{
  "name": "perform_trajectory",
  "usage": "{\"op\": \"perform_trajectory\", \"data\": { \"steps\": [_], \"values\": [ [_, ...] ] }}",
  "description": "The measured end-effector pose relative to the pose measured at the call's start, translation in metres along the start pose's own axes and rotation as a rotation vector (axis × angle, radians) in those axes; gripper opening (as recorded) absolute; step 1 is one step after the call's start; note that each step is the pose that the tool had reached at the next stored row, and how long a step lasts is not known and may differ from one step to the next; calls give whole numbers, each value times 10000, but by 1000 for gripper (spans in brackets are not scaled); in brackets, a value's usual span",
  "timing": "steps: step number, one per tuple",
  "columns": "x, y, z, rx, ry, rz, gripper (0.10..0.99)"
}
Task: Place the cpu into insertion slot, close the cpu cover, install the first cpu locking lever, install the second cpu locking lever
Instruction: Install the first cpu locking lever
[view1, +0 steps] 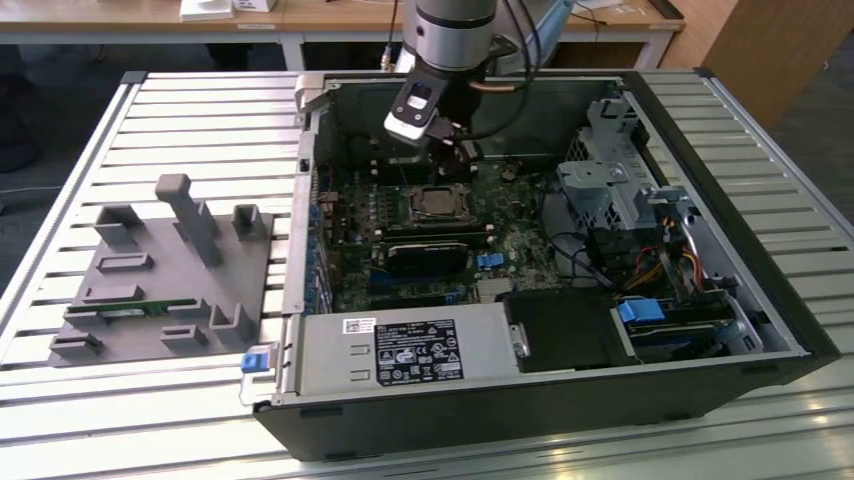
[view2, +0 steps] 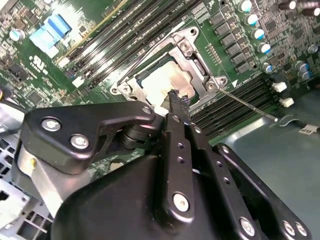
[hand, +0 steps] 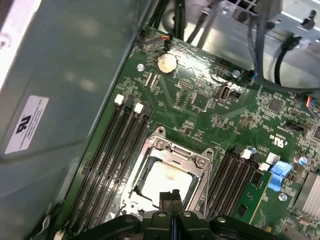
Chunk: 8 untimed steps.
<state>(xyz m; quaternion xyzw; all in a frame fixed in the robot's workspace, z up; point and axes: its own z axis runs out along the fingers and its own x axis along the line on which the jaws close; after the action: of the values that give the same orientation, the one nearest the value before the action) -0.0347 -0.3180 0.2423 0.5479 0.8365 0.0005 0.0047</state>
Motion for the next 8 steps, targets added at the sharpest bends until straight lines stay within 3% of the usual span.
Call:
{"op": "perform_trajectory", "data": {
  "steps": [8],
  "values": [
    [0,0,0,-5,5,-819,106]
  ]
}}
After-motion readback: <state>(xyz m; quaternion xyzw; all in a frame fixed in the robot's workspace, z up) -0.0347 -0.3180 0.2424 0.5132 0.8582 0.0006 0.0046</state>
